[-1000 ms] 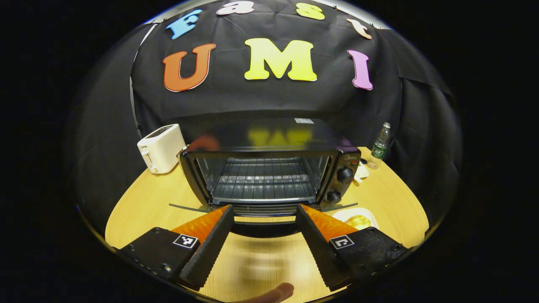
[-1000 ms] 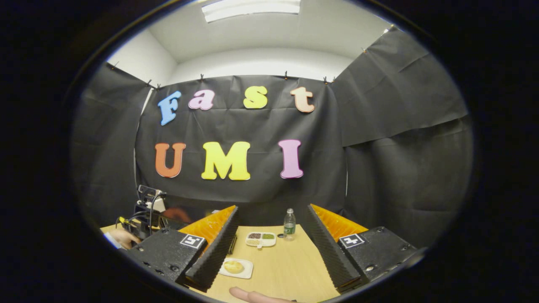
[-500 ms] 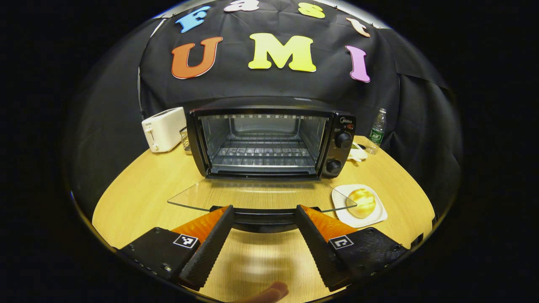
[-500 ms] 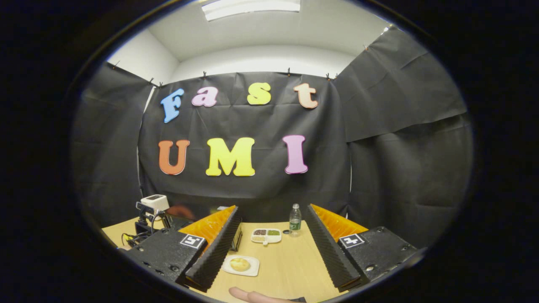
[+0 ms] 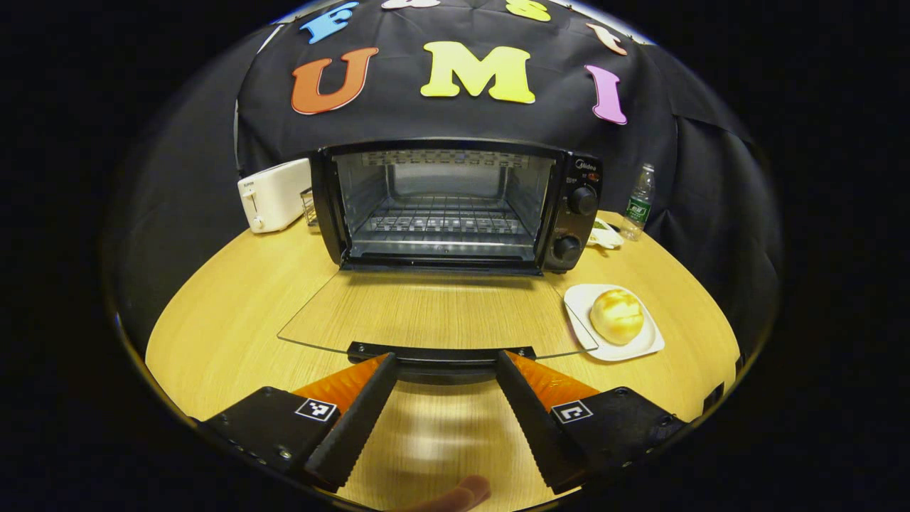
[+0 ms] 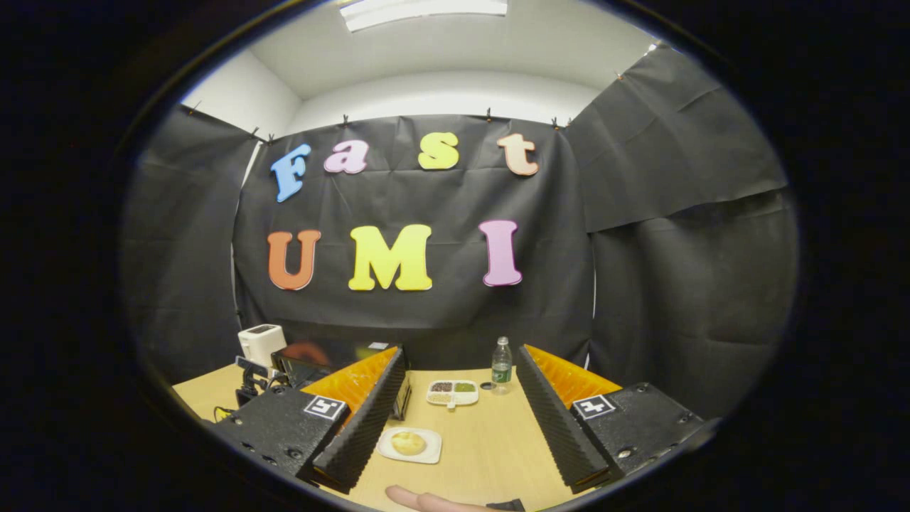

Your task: Open the electric oven with the left hand, put the food in, and close the electric oven.

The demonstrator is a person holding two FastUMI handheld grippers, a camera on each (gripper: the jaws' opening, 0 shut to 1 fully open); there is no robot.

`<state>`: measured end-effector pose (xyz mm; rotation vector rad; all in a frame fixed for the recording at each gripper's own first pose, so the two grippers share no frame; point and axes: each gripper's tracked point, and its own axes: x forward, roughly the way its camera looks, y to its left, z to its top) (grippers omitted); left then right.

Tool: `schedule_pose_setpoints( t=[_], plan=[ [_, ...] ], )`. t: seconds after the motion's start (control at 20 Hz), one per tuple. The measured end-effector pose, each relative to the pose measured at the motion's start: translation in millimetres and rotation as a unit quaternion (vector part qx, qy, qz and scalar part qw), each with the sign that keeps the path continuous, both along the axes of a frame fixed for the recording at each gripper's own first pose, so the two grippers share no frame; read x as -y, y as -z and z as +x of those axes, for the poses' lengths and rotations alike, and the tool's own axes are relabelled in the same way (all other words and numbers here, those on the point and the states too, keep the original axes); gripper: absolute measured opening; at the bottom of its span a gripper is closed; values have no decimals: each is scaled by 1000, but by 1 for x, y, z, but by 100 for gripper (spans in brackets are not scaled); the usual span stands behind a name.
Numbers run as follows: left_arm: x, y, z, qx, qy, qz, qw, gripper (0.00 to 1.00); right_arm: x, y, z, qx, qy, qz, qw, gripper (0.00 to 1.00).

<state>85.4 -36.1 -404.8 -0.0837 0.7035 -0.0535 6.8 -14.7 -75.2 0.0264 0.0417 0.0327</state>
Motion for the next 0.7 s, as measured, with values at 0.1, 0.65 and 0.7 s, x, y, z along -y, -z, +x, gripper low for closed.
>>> schedule_pose_setpoints(
  t=[0.1, 0.65, 0.7],
  plan=[
    [0, 7, -3, -6, -5, -7, 1000, 94, 2, 2, 2, -4, 3, 0, 1000, 97],
    [-33, -155, 0, 158, -23, -8, 987, 94, -9, 33, 30, -31, 5, -8, 999, 97],
    [-36, -177, -4, 176, -24, -8, 984, 93, -12, 41, 35, -36, 2, -9, 999, 97]
  ],
)
